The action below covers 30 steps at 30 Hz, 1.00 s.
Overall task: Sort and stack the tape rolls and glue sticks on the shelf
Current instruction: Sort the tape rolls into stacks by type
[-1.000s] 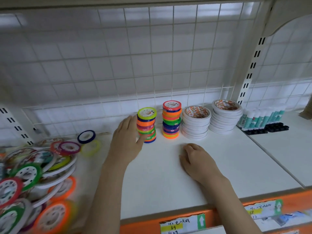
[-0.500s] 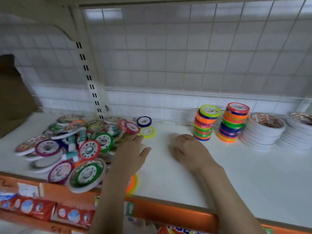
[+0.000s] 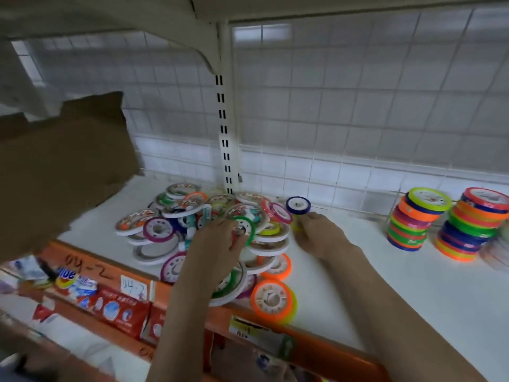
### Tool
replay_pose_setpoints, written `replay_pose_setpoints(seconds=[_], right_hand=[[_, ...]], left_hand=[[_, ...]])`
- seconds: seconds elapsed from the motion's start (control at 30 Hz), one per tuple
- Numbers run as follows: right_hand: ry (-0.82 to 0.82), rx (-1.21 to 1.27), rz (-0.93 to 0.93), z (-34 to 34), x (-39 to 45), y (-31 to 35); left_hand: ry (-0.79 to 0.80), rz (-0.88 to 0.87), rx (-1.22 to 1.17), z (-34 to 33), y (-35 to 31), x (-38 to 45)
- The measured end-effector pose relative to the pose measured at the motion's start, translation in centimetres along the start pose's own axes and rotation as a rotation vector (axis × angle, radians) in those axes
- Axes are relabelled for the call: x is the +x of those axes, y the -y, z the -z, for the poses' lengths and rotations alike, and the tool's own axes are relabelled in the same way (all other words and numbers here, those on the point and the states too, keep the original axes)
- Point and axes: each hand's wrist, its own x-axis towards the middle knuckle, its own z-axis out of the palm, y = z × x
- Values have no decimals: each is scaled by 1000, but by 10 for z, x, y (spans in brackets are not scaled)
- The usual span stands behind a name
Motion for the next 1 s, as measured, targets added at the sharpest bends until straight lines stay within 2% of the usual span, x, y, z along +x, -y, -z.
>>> replay_pose_setpoints(seconds=[0.13, 0.33, 0.6, 0.83, 1.0], right_hand=[[-8, -6, -29, -7, -3, 0], [-22, -47, -88, -5, -19, -12], [-91, -25, -167, 1, -71, -45], [-177, 24, -197, 2, -109, -63], [-227, 51, -192, -2, -122, -70]], left_hand=[[-1, -33, -34, -5, -2, 8], [29, -172, -18, -20, -22, 37], [232, -313, 114, -62, -74, 103], [383, -262, 416, -100, -92, 133], [329, -200, 431, -108, -98, 128]])
